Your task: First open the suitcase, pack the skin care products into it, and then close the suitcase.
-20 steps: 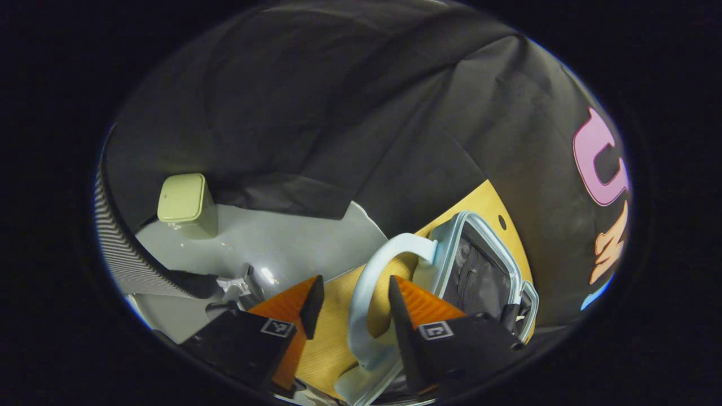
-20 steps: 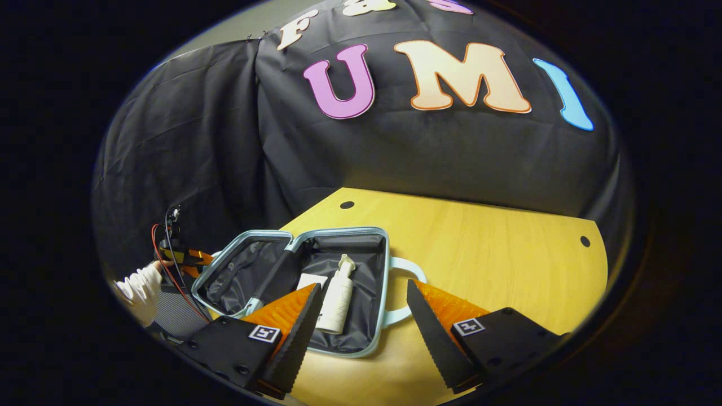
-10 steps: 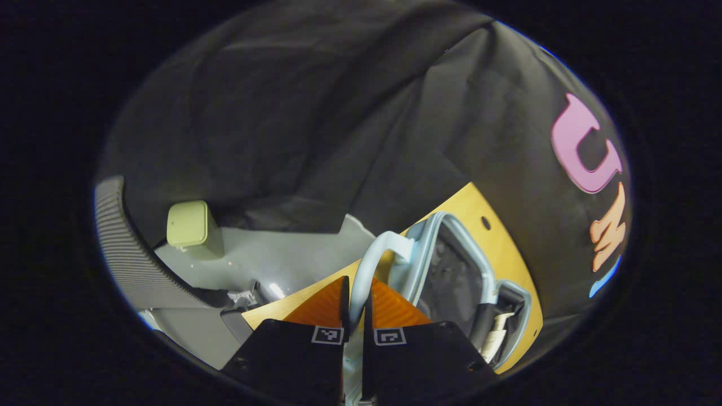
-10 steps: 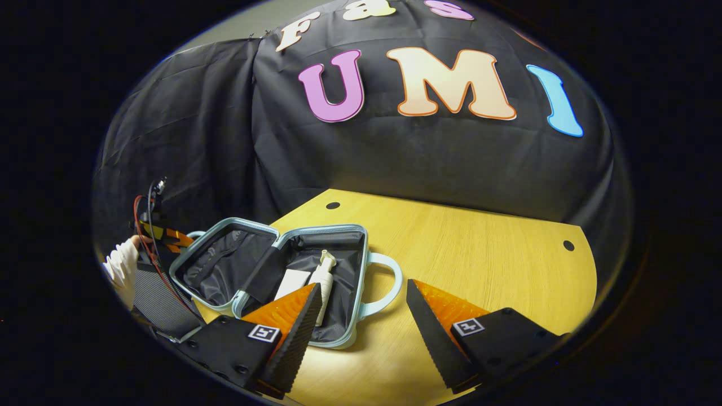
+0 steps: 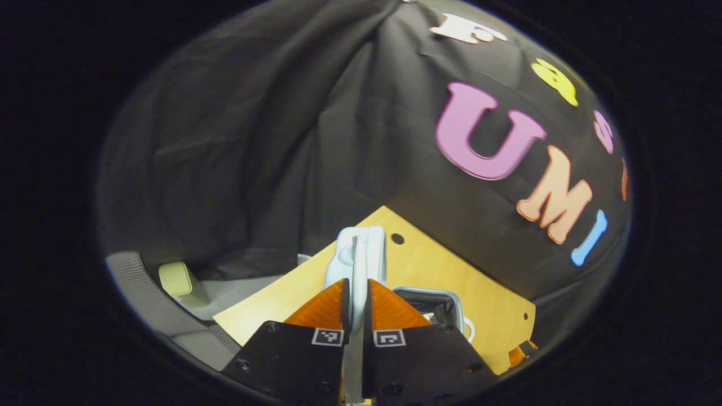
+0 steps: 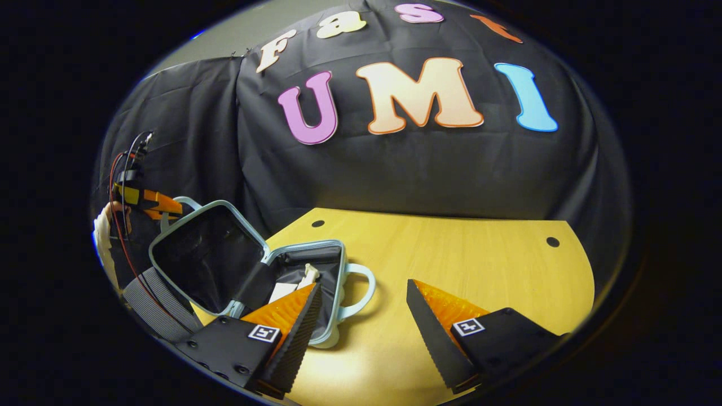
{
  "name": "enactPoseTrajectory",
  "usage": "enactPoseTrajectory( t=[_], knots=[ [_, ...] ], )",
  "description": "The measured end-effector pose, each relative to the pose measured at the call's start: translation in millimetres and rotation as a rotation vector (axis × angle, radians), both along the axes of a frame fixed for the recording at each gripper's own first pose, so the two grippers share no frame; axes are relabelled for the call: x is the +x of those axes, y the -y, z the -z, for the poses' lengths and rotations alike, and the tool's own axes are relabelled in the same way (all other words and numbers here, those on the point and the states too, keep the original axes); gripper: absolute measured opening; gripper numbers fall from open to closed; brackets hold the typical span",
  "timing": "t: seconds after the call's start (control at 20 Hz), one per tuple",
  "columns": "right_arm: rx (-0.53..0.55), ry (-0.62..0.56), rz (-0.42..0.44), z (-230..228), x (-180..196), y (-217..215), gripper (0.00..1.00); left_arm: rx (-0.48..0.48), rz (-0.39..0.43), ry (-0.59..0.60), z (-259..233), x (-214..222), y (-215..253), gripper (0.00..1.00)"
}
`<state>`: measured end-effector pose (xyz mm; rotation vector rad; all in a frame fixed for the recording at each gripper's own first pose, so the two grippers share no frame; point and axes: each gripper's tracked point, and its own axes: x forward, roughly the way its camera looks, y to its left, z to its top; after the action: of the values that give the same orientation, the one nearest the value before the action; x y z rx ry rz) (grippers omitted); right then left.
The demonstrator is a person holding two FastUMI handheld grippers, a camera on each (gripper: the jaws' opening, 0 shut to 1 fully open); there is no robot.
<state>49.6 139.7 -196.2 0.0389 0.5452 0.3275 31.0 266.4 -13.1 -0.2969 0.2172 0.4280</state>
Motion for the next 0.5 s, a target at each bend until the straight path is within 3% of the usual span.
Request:
enactPoseTrajectory(
  t=[0.15, 0.35, 0.5],
  knots=[
    [-0.012, 0.020, 0.025, -10, -2, 32, 0.95, 0.093, 0.106, 0.000, -11, 32, 80, 0.05],
    [-0.008, 0.034, 0.070, -19, -8, 70, 0.95, 0.073, 0.305, -0.026, 15, 88, 192, 0.05],
    [-0.013, 0.032, 0.108, -21, -14, 96, 0.95, 0.086, 0.379, -0.092, 56, 123, 246, 0.05]
  ],
)
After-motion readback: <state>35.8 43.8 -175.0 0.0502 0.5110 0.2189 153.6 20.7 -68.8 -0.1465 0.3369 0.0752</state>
